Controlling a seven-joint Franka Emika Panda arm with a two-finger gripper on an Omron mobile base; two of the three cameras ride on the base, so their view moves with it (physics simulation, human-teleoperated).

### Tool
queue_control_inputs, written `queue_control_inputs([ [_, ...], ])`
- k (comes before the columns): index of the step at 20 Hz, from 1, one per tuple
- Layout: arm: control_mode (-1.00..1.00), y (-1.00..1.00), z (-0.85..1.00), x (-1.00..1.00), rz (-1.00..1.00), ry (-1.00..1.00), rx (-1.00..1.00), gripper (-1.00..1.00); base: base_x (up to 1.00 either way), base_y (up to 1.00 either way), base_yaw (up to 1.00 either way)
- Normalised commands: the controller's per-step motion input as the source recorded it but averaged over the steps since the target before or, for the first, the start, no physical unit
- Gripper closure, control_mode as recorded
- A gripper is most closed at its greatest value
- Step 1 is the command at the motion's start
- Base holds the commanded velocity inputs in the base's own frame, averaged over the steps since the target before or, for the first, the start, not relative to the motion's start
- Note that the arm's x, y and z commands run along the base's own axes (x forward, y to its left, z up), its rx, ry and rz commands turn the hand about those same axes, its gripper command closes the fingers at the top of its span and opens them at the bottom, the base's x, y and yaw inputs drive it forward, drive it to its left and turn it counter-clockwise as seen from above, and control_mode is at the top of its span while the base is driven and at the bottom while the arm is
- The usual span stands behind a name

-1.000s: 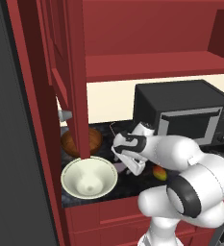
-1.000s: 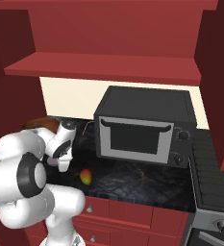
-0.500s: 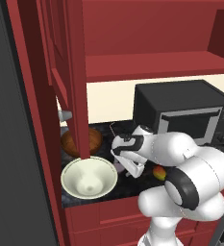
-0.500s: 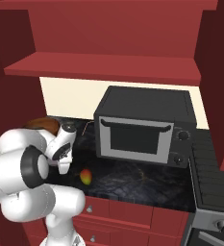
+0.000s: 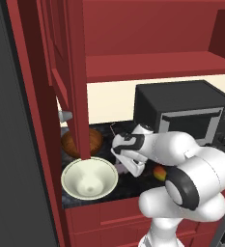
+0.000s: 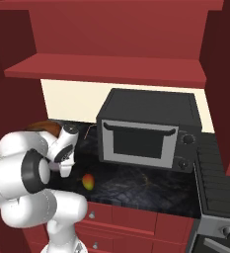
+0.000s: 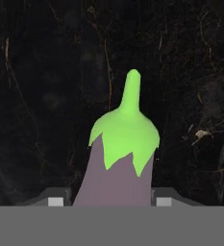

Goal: Pick both bowls and place them on the counter. Then place the mango in one bowl and place the eggplant in the other bowl.

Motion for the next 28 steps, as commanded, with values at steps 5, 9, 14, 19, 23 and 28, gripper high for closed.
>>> queue_control_inputs([
  [5,-1.00,-0.01,0.27,-0.18,-0.01,-0.05,0.00,1.00,0.00,0.00,0.00],
  [9,-1.00,0.00,0.49,-0.26,-0.02,-0.14,0.00,1.00,0.00,0.00,0.00],
  [14,-1.00,-0.11,0.49,-0.18,-0.04,-0.05,0.00,1.00,0.00,0.00,0.00],
  [19,-1.00,-0.14,0.53,-0.05,-0.04,-0.02,0.00,1.00,0.00,0.00,0.00],
  [23,-1.00,0.00,0.56,0.06,-0.05,-0.01,-0.02,1.00,0.00,0.00,0.00],
  [28,-1.00,0.12,0.50,0.13,-0.04,-0.17,-0.01,1.00,0.00,0.00,0.00],
])
